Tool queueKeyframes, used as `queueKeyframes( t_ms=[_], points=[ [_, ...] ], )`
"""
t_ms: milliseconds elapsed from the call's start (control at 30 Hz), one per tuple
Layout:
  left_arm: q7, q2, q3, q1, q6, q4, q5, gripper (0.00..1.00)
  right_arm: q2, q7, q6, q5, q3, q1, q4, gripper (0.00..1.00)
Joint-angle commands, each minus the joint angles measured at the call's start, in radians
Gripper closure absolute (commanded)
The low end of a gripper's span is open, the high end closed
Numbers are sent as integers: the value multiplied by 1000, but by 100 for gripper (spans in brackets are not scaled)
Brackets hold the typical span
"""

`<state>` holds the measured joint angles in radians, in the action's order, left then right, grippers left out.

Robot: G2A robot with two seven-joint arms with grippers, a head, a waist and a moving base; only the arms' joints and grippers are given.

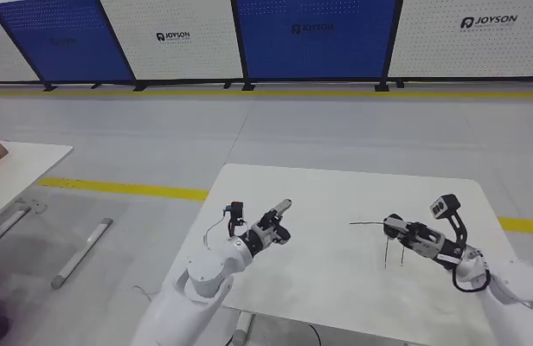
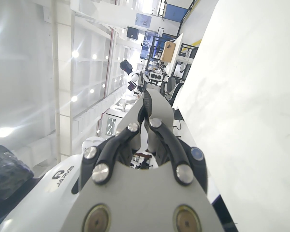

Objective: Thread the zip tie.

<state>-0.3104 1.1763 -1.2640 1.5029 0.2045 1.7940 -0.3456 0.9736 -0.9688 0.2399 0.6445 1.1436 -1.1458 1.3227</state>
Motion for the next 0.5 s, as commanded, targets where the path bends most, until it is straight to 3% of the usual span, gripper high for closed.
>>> queueKeyframes(
  t_ms=[0,333,400,467],
  points=[
    [-29,3,24,-18,-8,-25,-14,0,5,-3,-22,-23,-19,9,-2,100],
    [-35,5,30,-25,-10,-34,-38,0,5,-6,-26,-25,-21,10,-3,100],
    [-27,5,37,-24,-26,-35,-31,0,10,61,-18,-24,-21,-7,18,100],
    [-68,4,46,-28,-18,-43,-33,0,18,118,-19,-24,-39,-17,41,100]
  ],
)
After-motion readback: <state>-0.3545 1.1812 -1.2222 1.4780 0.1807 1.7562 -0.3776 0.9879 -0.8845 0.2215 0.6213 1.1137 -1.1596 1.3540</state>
